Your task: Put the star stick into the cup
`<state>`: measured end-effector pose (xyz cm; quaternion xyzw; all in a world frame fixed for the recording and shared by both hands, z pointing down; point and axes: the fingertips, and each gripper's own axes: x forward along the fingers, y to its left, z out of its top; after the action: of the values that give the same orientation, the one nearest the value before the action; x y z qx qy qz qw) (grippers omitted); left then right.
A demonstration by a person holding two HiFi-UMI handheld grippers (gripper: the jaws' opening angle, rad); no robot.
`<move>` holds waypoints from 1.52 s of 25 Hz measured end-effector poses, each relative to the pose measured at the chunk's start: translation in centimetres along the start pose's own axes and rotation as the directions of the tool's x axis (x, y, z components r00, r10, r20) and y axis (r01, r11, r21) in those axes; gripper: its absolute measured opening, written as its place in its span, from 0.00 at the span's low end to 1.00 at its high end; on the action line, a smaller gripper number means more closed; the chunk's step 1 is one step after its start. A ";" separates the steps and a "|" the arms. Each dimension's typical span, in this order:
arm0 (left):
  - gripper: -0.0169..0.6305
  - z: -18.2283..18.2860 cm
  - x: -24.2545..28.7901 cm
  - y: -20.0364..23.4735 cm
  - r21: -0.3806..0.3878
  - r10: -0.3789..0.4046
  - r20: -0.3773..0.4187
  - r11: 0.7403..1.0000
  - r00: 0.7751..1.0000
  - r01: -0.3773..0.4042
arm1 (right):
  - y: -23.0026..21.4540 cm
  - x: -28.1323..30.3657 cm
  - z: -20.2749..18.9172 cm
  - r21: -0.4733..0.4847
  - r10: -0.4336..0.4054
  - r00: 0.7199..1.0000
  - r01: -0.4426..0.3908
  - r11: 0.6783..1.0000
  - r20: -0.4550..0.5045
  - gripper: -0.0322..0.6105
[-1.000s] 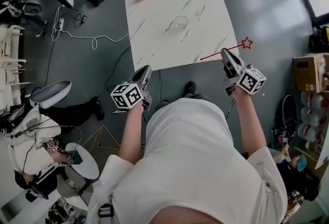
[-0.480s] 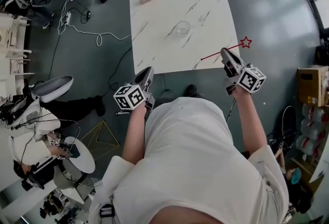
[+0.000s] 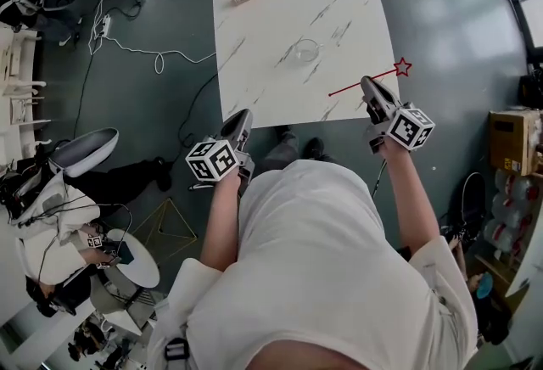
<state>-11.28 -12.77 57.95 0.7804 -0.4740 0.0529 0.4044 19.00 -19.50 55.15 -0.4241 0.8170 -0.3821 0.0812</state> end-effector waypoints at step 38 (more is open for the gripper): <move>0.05 5.3 11.3 11.4 -0.021 -0.130 -0.280 0.991 0.951 0.129 | -10.4 21.7 -7.0 -0.279 -0.367 0.912 0.310 0.909 -0.183 0.10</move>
<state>-15.65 -26.79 66.34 0.7938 -0.3599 0.1357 0.4711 8.80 -35.61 71.37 -0.5195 0.7749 -0.3337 -0.1352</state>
